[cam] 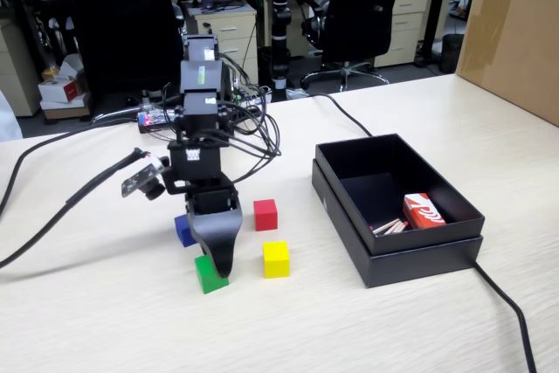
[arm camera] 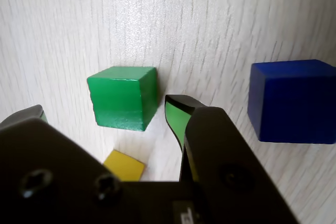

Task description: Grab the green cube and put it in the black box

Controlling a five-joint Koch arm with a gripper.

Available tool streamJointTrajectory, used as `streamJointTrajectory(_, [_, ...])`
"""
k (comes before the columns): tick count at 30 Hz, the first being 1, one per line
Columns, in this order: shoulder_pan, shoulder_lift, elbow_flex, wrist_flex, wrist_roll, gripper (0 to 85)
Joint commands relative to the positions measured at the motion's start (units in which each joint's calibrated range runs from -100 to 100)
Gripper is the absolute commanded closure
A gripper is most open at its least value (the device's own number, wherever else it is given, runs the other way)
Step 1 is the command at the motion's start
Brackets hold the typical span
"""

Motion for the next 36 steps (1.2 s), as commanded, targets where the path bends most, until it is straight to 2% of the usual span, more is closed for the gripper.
streamJointTrajectory(1, [-0.2, -0.6, 6.1, 1.6, -0.4, 40.6])
streamJointTrajectory(16, [-0.4, 3.2, 7.2, 2.3, -0.8, 40.8])
streamJointTrajectory(21, [-0.5, 3.8, 7.2, 2.3, -1.2, 52.0])
streamJointTrajectory(29, [-0.5, 3.6, 7.4, 2.3, -1.2, 84.6])
streamJointTrajectory(36, [-0.6, -8.7, 1.4, 2.0, -1.1, 84.7])
